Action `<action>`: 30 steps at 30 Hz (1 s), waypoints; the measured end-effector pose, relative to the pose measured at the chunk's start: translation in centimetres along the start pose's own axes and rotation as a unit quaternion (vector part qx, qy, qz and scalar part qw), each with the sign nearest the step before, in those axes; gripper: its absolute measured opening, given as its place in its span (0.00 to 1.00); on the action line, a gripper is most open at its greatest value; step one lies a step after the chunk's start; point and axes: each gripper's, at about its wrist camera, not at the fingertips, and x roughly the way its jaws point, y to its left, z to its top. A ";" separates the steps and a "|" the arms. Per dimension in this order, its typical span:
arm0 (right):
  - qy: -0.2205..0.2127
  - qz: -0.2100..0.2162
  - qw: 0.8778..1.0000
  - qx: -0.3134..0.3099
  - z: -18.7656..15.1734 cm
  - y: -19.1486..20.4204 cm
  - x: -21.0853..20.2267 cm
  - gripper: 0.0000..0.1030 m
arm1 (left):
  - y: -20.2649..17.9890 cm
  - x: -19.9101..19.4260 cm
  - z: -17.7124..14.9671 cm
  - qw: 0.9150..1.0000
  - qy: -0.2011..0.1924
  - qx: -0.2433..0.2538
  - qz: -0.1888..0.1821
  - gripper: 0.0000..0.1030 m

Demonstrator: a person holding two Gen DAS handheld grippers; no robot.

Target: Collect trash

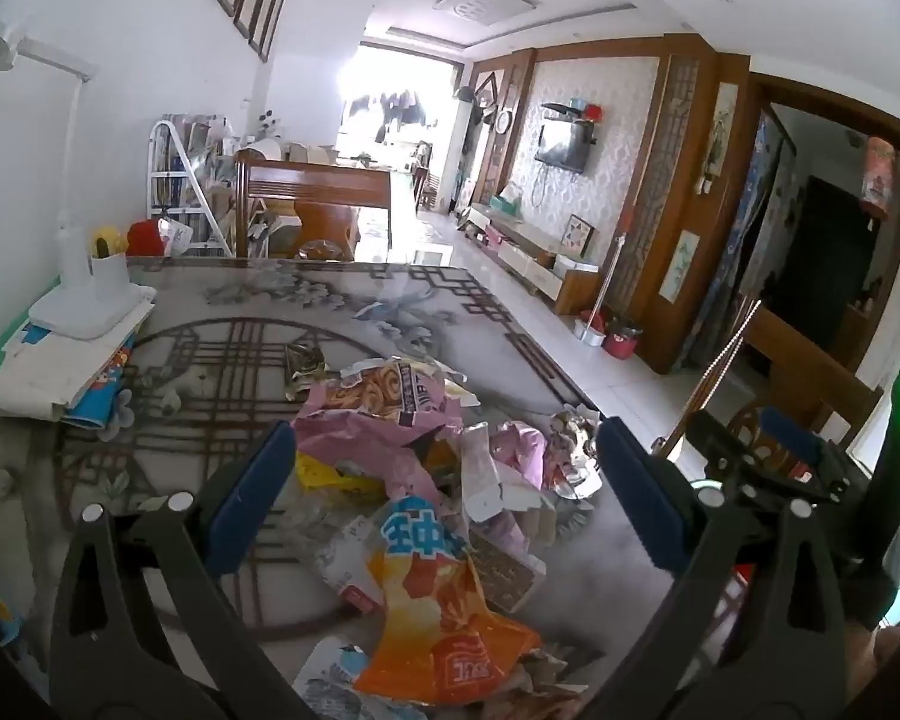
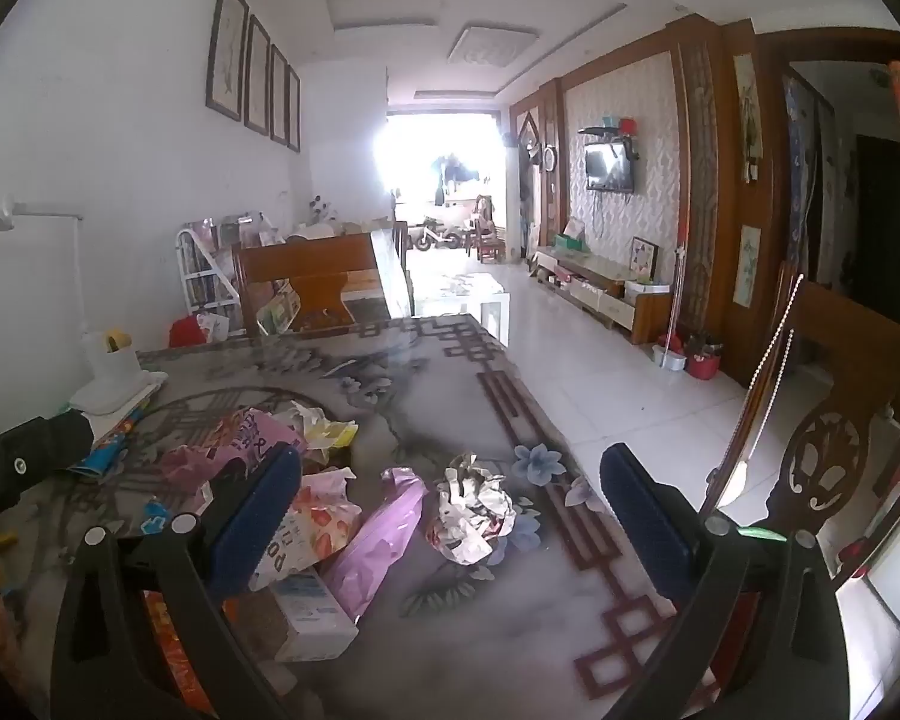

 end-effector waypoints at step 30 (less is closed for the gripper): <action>0.028 0.013 0.999 0.029 -0.7 -0.4 0.7 0.93 | -0.2 0.6 -0.8 1.000 0.014 -0.003 0.001 0.95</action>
